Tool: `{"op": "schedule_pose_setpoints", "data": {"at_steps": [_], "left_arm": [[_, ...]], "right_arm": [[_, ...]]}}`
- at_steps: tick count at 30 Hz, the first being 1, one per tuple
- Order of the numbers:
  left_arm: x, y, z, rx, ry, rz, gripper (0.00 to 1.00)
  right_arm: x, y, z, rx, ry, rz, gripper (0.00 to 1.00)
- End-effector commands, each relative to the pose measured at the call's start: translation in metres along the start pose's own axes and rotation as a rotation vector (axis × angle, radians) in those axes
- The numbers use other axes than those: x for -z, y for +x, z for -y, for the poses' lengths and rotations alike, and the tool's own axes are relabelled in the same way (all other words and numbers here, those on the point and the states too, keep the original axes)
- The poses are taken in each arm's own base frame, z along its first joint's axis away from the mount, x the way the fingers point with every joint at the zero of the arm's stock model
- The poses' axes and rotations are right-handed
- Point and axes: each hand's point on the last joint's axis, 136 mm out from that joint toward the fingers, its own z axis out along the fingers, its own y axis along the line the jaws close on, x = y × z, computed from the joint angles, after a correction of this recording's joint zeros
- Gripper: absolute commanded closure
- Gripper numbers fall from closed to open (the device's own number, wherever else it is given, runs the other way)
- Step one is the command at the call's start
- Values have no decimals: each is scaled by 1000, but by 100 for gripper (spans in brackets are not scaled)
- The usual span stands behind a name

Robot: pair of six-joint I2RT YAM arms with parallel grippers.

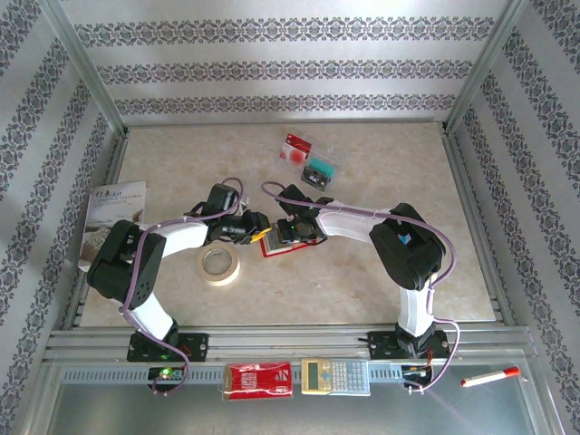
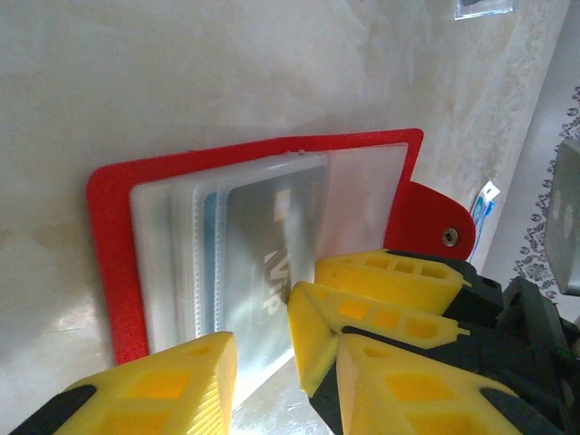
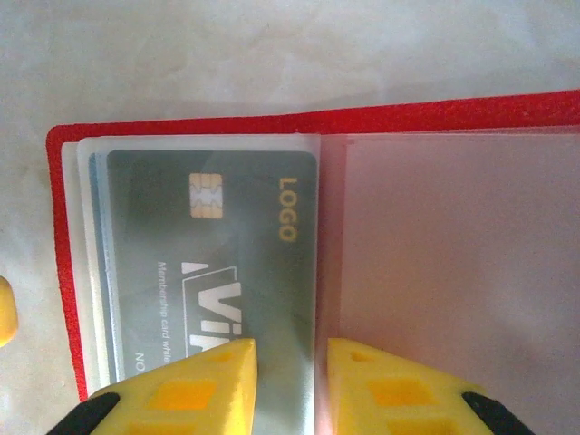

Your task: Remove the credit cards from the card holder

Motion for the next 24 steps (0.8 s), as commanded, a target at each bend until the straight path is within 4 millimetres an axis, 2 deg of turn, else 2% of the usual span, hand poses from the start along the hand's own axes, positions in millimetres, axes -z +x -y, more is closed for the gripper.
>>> {"op": "schedule_pose_setpoints", "data": {"at_steps": [1,15,20,24], "left_arm": [[-6,3,6,-34,-8,-22,65],[-20,4,-11,-39,-79,-42,67],[-21,2,-22,-63,-156,-50,68],[-25,4,-19,-69,-136,-68,68]], "right_arm": [[-20,31,31,-43,83,-102,74],[-25,33,26,-102,-33,-118,76],[-25,32,26,-114,-52,-120,76],[-26,32,26,-129,-67,-121,76]]}}
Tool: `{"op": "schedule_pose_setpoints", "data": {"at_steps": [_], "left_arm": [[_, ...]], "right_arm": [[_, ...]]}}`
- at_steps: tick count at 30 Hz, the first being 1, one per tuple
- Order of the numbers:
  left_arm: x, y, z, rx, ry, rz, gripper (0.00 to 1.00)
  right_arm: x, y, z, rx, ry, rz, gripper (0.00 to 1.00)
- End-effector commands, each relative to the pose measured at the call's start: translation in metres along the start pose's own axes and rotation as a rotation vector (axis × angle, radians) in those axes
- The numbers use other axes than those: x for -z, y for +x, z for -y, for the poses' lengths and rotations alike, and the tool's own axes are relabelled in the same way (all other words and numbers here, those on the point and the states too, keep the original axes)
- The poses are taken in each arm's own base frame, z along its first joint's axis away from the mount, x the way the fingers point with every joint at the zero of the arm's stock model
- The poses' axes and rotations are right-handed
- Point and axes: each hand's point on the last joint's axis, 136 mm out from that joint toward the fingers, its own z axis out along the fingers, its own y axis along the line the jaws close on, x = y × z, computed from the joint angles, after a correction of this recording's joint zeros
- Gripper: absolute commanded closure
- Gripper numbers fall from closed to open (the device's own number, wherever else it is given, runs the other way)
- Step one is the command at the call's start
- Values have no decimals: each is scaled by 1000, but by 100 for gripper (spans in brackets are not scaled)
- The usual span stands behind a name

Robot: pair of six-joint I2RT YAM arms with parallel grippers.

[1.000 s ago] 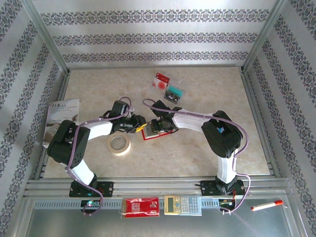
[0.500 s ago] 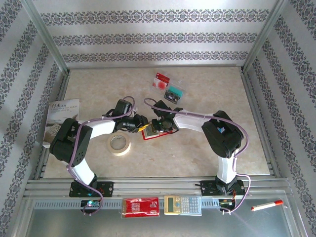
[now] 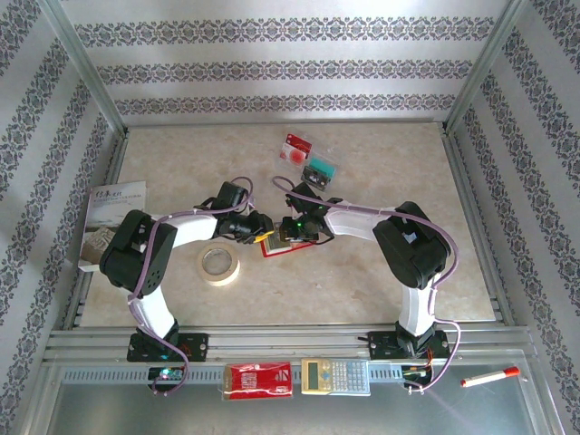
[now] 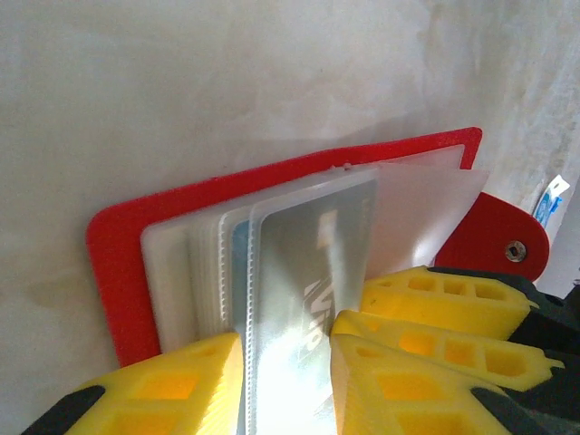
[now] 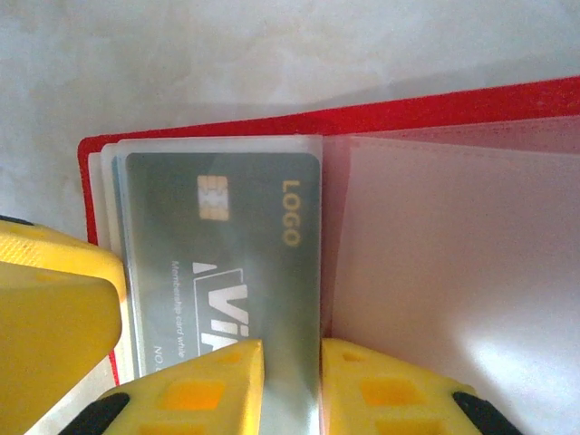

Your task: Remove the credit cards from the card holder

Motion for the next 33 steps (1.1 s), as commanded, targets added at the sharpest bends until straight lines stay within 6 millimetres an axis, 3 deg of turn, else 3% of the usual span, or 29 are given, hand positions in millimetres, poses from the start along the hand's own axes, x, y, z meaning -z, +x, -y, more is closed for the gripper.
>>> {"op": "schedule_pose_setpoints", "data": {"at_steps": [1,21,33], "left_arm": [[-6,6,-5,-27,-34,-25,68],[-17,15,-25,-73,-214,-62,70],[-18,13,5,-126,-126,-76,76]], "right_arm": [[-20,29,34,-53,85,-87,76],[-24,29,36,-142,-45,-105,77],[-27,27,37,-186,-127,-120,77]]}}
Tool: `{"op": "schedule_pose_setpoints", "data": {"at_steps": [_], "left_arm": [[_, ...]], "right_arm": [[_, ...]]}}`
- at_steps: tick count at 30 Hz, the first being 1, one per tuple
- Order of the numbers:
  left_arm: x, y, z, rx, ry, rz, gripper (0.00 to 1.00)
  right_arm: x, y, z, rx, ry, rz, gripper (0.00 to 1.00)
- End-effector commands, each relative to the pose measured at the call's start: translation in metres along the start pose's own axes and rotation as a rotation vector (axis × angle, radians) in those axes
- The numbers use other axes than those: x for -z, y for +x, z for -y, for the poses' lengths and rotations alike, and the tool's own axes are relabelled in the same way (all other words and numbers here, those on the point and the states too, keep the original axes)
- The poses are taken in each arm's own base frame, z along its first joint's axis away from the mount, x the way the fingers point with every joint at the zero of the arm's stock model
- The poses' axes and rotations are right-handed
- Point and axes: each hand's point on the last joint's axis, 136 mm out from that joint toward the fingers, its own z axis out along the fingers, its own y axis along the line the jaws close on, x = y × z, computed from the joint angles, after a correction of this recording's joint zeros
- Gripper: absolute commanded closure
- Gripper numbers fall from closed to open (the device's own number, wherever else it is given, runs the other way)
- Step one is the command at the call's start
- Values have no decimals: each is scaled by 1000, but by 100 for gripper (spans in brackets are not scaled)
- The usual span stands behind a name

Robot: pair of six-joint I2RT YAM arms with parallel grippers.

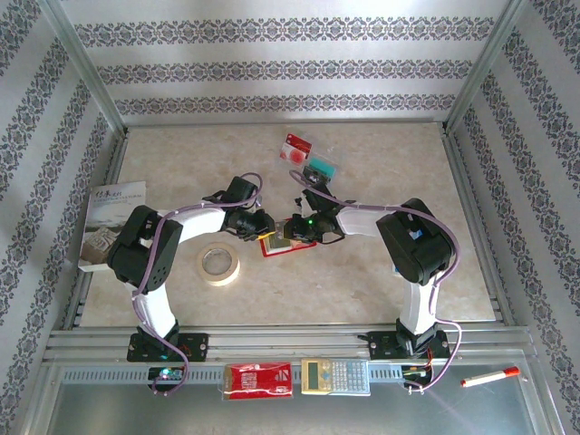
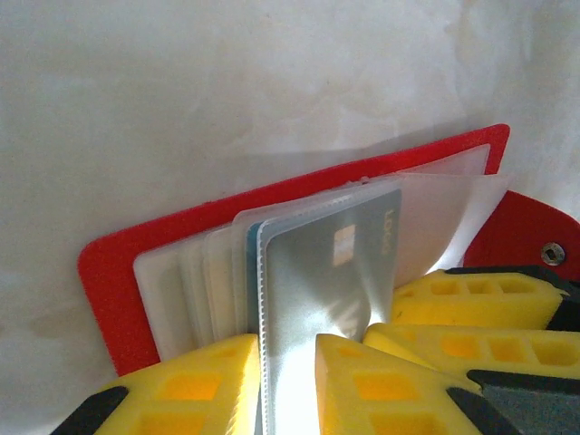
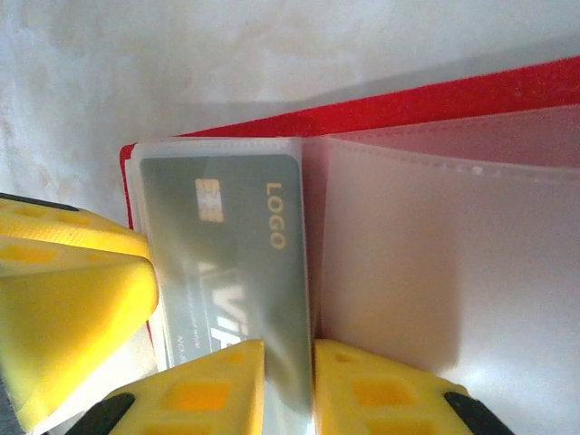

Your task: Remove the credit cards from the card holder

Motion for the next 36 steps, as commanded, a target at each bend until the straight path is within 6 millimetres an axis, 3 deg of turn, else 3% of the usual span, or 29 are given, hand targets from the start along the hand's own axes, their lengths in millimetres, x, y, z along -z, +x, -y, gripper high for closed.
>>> {"op": "schedule_pose_setpoints", "data": {"at_steps": [1,10,23,36], "left_arm": [[-8,13,10,-49,11,-57,76],[9,11,37,-99,109,-36,75],[19,12,52,-111,189,-14,78],[1,15,30,-49,125,-38,82]], "right_arm": [[-20,21,42,-76,100,-58,77],[-18,20,39,-78,85,-51,77],[-9,12,26,-76,14,-18,77],[-7,9,24,-95,-20,-5,80]]}}
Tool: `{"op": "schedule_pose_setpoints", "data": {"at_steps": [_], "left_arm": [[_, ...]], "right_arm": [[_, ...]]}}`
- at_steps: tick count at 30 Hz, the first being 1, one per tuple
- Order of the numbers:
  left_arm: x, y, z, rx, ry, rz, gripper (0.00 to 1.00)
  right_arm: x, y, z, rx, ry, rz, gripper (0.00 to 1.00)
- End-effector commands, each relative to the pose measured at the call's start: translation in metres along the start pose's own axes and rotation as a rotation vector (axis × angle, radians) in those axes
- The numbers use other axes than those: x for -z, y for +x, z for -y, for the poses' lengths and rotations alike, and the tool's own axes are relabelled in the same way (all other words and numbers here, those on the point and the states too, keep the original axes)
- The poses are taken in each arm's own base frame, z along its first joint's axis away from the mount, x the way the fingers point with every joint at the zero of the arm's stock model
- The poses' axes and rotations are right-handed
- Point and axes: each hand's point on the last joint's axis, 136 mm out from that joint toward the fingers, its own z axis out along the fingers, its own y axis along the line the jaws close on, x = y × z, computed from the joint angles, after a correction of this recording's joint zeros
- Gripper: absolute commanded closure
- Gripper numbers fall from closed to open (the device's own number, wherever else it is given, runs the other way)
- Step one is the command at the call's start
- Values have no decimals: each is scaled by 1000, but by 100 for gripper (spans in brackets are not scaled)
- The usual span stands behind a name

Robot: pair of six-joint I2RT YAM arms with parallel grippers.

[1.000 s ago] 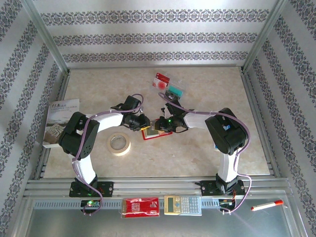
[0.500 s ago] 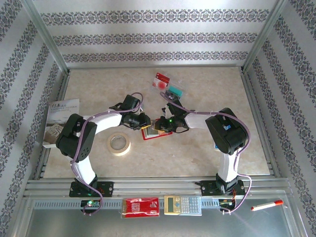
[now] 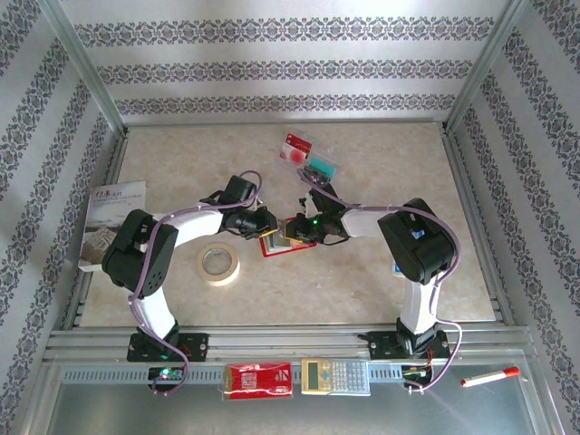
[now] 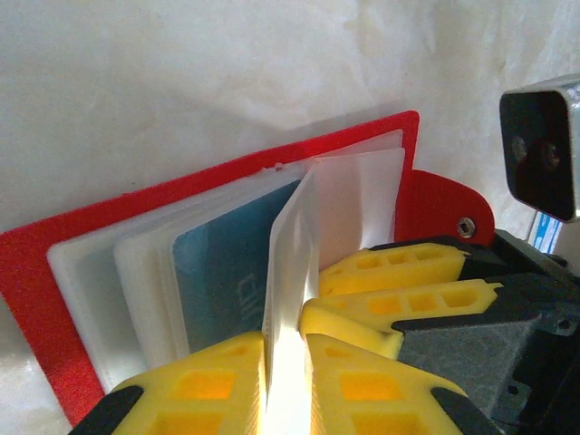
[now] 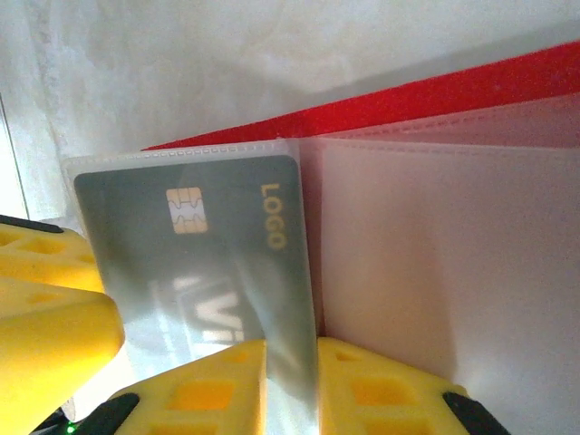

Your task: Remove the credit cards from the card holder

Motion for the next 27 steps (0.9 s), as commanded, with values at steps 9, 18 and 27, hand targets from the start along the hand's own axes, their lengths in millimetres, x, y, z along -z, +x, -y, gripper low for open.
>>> {"op": "schedule_pose_setpoints", "data": {"at_steps": [9,18,27], "left_arm": [[-10,12,5,-22,5,-53,91],[12,19,-10,-123,-152,-94,100],[26,23,-9,-212,-211,-159,100]], "right_arm": [[-2,5,21,-40,66,15,81],[40,-7,-17,35,13,140,78],[70,-13,-30,61,9,255,78]]}}
